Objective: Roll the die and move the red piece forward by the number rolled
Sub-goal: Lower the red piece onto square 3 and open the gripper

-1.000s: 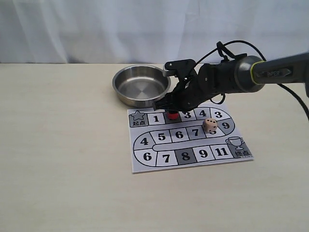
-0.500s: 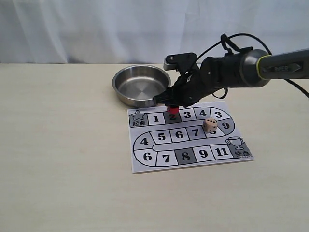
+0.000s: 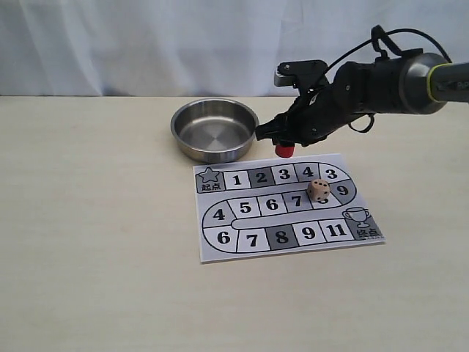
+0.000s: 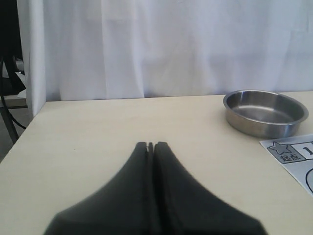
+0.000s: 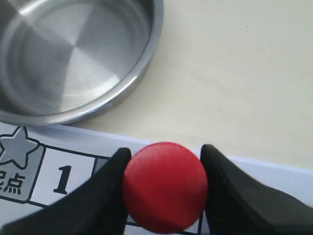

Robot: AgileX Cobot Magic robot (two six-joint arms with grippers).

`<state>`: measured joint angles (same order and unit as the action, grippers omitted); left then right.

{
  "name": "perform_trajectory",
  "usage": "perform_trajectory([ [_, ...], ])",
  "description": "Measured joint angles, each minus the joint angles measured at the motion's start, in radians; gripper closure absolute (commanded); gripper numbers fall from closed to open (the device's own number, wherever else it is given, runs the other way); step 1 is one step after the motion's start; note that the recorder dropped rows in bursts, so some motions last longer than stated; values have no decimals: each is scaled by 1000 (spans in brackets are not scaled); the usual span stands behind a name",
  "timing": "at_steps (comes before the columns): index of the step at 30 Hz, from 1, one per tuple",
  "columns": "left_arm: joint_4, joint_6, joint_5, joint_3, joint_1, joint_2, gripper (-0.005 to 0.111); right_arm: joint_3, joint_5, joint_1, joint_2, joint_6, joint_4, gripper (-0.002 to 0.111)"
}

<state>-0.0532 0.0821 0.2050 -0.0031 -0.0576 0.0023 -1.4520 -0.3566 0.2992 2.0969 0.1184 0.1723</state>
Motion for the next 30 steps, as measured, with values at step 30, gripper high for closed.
perform_trajectory([
  [30, 0, 0, 0, 0, 0, 0, 107, 11, 22, 6, 95, 0, 2, 104],
])
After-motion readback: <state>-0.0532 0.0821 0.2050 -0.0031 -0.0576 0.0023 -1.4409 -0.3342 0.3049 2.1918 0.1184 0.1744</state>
